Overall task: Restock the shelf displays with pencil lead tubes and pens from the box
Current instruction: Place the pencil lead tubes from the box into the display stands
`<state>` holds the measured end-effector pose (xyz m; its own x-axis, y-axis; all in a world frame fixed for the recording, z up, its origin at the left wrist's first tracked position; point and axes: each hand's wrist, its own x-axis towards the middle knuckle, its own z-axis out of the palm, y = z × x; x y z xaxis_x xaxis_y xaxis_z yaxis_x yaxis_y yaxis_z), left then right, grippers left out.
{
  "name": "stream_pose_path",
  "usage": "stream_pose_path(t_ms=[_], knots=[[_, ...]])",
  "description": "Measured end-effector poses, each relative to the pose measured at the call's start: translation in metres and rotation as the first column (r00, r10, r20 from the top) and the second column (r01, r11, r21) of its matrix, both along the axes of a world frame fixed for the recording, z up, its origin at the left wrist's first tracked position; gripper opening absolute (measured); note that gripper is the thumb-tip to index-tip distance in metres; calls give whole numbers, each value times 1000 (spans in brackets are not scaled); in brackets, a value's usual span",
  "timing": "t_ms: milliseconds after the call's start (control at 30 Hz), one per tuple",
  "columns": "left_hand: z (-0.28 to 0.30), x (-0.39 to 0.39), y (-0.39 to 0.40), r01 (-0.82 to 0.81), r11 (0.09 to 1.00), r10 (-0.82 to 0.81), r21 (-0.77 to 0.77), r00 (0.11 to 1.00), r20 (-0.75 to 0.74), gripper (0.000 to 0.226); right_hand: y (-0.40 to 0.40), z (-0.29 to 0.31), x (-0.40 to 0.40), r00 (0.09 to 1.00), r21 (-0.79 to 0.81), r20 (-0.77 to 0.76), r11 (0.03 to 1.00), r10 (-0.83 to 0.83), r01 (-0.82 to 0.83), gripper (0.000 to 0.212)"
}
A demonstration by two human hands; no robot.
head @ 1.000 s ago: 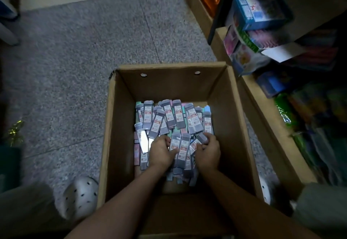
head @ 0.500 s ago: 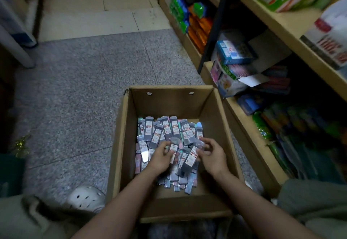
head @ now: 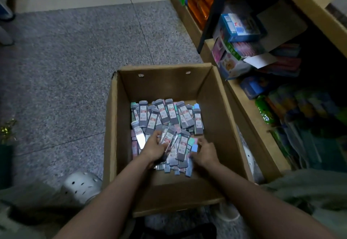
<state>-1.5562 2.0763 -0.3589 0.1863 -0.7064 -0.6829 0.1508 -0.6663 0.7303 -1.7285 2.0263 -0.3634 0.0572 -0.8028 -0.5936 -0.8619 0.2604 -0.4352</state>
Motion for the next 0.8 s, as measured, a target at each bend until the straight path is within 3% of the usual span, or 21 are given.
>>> stream_pose_path(t_ms=[100, 333, 533, 667, 800], knots=[[-10, -6, -6, 11, 1000, -11, 8, 999, 39, 36, -3, -17, 6, 995, 82, -94, 996, -9, 17, 64], [-27, -13, -12, 28, 1000, -29, 11, 998, 57, 21, -20, -36, 7, 987, -9, -117, 993, 112, -114, 46], [-31, -12, -15, 21, 1000, -21, 0, 999, 29, 28, -23, -45, 8, 993, -77, -121, 997, -2, -7, 27], [-26, -13, -13, -11, 1000, 11, -15, 1000, 12, 32, -25, -34, 11, 998, -194, -12, 979, -65, 61, 24], [-8, -11, -21, -27, 998, 29, -49, 999, 29, 28, -28, 0, 11, 960, -272, 239, 939, -145, 210, 25]])
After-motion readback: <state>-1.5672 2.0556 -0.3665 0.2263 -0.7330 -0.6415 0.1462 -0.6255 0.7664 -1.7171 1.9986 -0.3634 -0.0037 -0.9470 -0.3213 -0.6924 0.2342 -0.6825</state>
